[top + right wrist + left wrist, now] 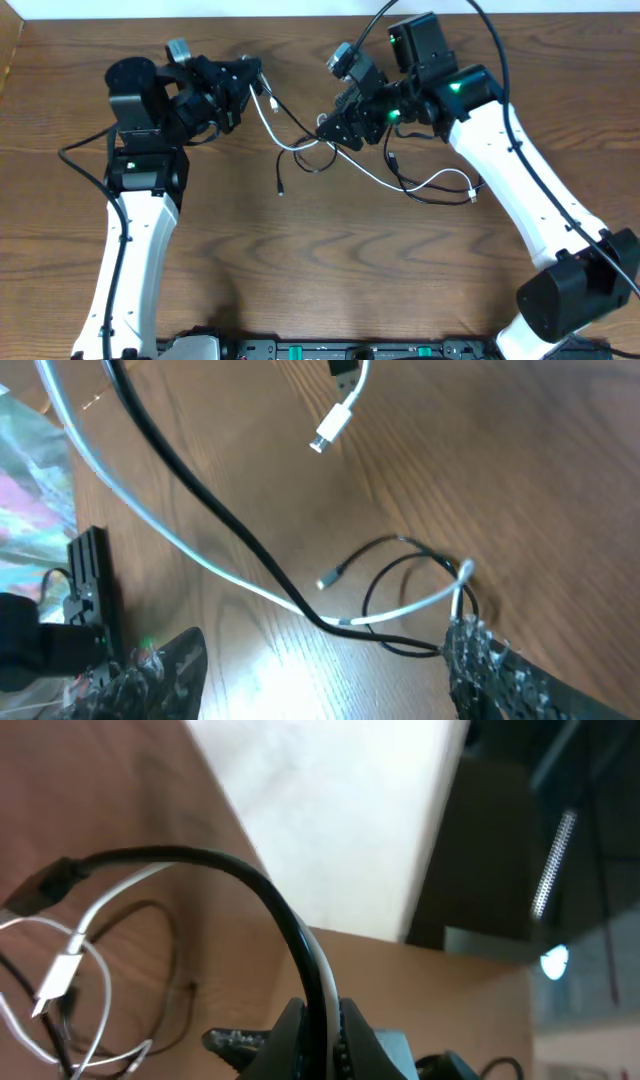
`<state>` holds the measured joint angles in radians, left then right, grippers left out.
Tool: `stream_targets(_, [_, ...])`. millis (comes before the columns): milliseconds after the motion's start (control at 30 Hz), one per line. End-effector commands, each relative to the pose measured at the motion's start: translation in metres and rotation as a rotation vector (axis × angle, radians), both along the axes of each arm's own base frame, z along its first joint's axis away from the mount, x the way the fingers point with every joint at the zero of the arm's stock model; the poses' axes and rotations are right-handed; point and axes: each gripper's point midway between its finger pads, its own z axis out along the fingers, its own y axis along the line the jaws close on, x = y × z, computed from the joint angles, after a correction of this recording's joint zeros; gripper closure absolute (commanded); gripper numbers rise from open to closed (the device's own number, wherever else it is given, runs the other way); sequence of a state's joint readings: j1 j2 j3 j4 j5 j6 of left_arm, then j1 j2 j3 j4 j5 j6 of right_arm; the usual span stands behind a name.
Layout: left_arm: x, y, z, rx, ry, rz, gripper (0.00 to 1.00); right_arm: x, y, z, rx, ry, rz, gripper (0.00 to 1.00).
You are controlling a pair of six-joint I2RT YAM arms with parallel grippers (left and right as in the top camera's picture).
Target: Untangle cables
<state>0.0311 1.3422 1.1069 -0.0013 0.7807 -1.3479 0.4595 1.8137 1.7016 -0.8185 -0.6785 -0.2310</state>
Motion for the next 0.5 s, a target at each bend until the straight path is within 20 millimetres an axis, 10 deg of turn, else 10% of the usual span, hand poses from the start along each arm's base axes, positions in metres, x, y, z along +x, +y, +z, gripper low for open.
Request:
stream_targets(0, [0.005, -0.003, -0.002, 0.053, -0.016, 0.031, 0.92, 0.005, -0.001, -0.034, -0.07, 0.045, -0.012, 0.3])
stream_targets(467, [0.006, -0.013, -0.007, 0.098, -0.022, 0.043, 0.92, -0.005, 0.009, -0.056, -0.075, 0.13, 0.029, 0.32])
